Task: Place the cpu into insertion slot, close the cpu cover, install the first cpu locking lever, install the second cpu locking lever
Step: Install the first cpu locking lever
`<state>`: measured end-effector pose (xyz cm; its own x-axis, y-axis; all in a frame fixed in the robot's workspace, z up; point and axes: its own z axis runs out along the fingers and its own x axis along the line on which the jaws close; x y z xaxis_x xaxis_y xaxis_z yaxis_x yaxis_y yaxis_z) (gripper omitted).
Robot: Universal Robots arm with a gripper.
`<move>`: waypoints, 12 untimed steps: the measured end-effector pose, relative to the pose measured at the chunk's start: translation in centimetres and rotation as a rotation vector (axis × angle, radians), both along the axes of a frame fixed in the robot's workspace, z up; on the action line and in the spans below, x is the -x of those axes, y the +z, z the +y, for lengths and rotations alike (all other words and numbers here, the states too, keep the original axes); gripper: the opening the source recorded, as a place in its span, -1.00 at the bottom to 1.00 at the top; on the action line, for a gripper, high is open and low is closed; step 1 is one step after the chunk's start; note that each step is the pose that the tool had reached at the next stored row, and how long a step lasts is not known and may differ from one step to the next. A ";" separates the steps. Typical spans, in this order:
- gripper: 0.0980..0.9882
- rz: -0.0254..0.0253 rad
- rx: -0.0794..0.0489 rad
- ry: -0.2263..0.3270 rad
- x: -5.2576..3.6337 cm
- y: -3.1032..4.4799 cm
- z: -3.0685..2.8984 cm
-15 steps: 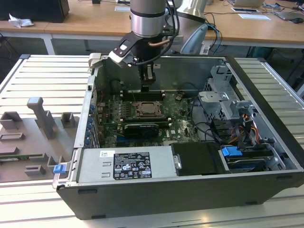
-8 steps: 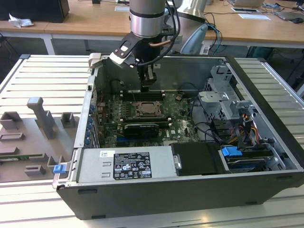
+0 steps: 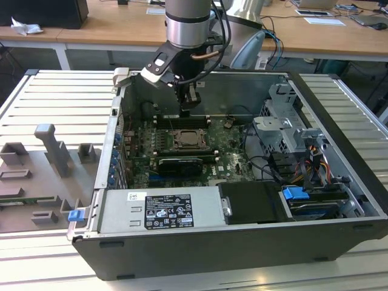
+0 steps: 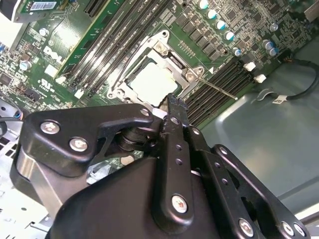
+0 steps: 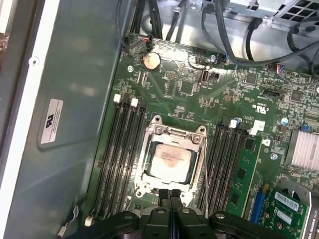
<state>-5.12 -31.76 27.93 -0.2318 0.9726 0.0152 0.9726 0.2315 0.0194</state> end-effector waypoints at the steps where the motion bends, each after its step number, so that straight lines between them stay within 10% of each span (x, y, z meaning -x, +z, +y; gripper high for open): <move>1: -0.98 0.0000 0.000 0.004 0.00 0.00 0.00; 12: -0.98 0.0000 0.000 0.083 0.00 0.00 0.00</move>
